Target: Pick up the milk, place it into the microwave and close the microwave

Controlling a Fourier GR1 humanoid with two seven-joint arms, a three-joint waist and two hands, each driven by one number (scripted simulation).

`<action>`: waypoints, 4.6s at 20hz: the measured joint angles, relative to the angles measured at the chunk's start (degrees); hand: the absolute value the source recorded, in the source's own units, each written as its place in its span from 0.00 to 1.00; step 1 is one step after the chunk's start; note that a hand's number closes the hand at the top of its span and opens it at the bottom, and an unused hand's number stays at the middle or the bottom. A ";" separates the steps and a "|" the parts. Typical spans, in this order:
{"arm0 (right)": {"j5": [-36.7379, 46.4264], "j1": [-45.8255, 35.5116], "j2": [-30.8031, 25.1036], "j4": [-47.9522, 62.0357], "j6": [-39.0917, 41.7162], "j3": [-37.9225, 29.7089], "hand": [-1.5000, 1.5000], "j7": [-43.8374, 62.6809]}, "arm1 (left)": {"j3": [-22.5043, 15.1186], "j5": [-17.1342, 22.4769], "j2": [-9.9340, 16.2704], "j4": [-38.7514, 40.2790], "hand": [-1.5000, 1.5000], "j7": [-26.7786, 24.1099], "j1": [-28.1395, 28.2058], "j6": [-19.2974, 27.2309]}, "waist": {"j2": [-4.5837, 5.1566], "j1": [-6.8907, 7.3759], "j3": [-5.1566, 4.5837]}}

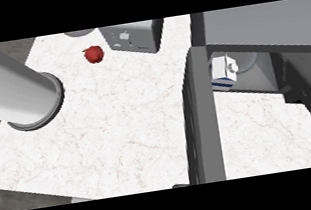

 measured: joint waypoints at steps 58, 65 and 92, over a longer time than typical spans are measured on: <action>-5.79 11.50 15.77 -4.17 26.91 -0.49 0.00 -6.57 | -24.20 -31.95 -14.33 12.39 0.00 -9.18 -0.33 -17.17 | -5.83 -11.91 -1.39; -4.34 23.26 17.30 -8.82 27.54 2.96 0.00 -9.43 | -29.89 -39.96 -14.65 15.77 1.00 -13.21 -3.25 -12.99 | -6.44 -13.72 -1.49; -17.26 73.88 6.82 -62.56 42.16 8.14 0.00 -4.32 | -58.50 -64.48 -14.59 41.51 1.00 -31.25 -19.25 11.11 | -5.89 -15.03 -1.63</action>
